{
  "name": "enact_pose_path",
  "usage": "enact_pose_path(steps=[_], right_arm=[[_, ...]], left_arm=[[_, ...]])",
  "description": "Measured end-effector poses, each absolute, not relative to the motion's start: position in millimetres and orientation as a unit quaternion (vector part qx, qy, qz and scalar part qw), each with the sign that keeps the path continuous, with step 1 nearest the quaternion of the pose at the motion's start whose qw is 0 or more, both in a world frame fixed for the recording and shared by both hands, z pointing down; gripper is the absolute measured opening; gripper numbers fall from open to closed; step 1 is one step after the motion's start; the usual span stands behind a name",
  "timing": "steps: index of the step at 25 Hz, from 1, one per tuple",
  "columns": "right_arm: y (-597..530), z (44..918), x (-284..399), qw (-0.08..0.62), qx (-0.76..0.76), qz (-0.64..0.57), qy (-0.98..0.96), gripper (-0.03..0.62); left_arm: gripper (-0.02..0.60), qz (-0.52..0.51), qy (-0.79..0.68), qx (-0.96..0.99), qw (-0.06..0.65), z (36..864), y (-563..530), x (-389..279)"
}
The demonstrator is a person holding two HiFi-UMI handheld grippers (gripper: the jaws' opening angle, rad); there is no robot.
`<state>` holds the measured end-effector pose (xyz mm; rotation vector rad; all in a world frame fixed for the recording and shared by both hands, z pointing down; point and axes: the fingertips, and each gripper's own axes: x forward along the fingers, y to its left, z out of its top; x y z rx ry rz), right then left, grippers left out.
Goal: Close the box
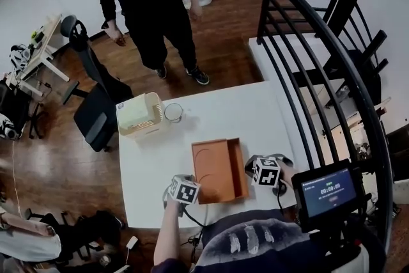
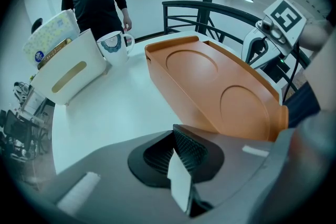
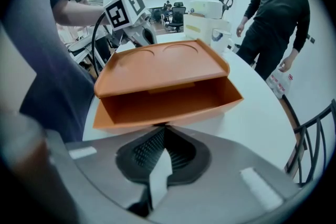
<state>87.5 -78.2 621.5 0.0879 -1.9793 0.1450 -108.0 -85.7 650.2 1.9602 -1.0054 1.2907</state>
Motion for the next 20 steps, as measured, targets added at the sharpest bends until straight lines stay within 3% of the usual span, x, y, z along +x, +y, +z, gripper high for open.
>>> enact_pose_path(steps=[20], right_arm=[[-78.2,620.6,76.9,0.544,0.029,0.046,-0.837,0.003]], left_arm=[[0.015,0.486,-0.371,0.736,0.289,648.1,-86.3,-103.1]])
